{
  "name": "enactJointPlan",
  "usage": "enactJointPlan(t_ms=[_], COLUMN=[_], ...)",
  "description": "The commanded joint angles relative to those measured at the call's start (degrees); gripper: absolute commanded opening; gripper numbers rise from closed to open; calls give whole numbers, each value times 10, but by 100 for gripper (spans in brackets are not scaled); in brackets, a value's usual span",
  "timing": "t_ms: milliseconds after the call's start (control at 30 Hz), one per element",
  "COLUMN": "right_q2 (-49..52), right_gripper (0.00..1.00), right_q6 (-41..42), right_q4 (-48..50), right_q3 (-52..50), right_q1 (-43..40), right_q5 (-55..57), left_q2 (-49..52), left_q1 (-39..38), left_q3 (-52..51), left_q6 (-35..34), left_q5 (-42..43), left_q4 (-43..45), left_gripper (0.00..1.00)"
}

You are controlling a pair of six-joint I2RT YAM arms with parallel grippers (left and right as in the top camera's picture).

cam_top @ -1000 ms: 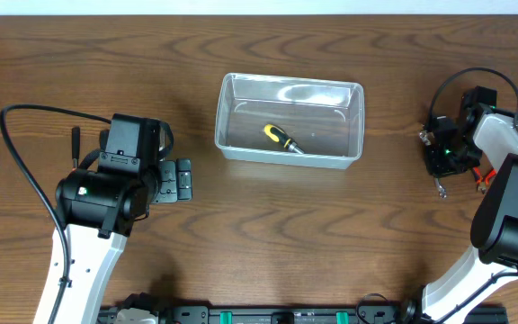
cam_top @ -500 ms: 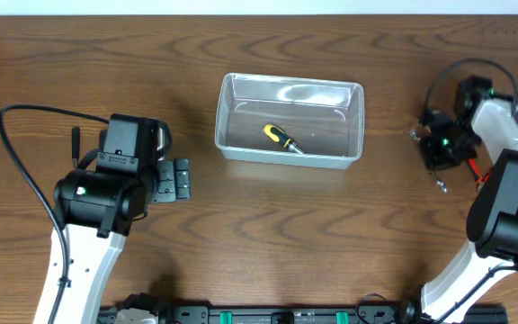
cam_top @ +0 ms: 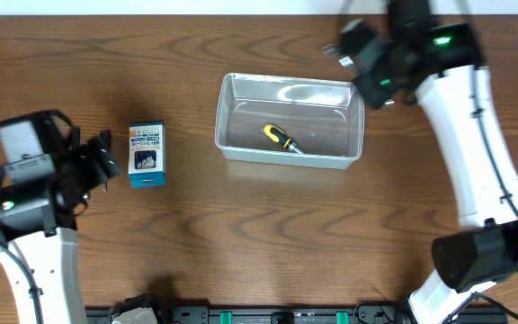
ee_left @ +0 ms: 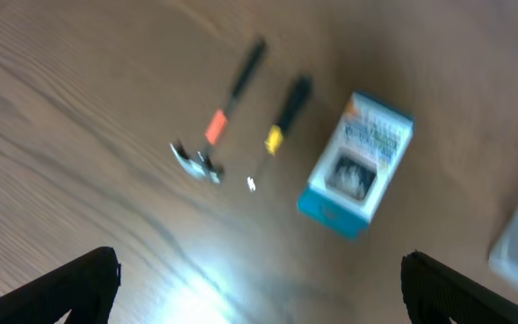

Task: Pack container
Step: 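Carry the wrench with the right gripper and release it into the container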

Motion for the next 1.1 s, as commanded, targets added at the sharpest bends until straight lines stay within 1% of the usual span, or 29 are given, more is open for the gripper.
enactJointPlan(t_ms=[0,67,133,200,300,467,833,900,933,1033,1067], right_q2=[21,35,54,77,108,160,230,240,243,257,258], right_gripper=[1,1,1,1,1,2,3,8,13,18,24], right_q6=[-92,-129,-141,-140,-140,-130,-123,-123,-122,-122,-120], right_q4=[1,2,6,16,23,25,30,29,28,26,25], right_q3=[-13,-19,-20,-20,-20,-20,-20,-20,-20,-20,-20], right_q1=[66,89,103,107,107,107,101,100,99,100,100], right_q5=[-5,-5,-5,-11,-37,-42,-55,-55,-55,-55,-55], left_q2=[-5,-4,-2,1,11,40,55,55,55,55,55], left_q1=[31,35,35,35,35,34,-5,-9,-11,-13,-13], left_q3=[57,82,98,102,102,102,102,102,102,102,102], left_q6=[0,0,0,8,35,52,103,105,107,107,107], left_q5=[10,10,10,16,55,94,96,96,96,96,96], left_q4=[14,16,16,16,12,-2,1,1,1,0,-1], left_gripper=[98,98,98,98,98,98,98,98,98,98,98])
